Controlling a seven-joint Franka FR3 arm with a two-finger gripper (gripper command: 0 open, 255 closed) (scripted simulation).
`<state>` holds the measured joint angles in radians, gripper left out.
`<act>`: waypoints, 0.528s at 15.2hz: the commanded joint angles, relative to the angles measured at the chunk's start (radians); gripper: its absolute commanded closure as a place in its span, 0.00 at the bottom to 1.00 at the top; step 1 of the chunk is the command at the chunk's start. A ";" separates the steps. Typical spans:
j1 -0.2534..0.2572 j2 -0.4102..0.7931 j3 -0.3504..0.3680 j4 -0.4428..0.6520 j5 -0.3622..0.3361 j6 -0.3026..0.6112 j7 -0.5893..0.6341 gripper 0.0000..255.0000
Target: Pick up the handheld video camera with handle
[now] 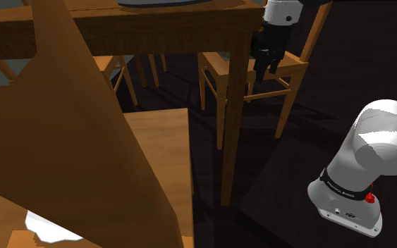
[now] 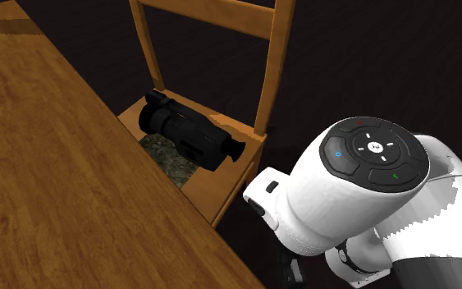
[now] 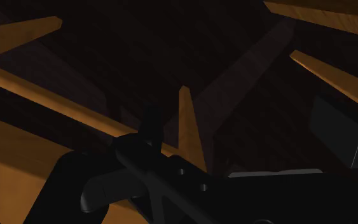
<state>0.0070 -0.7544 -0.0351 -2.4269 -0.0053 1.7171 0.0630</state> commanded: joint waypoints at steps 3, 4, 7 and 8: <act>-0.021 0.058 -0.025 0.060 -0.007 0.001 0.001 0.00; -0.030 0.087 -0.038 0.091 -0.009 0.001 0.002 0.00; -0.056 0.172 -0.075 0.187 -0.013 -0.005 0.003 0.00; -0.064 0.200 -0.088 0.221 -0.013 -0.009 0.004 0.00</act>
<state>-0.0490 -0.5827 -0.1113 -2.2372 -0.0187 1.7092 0.0647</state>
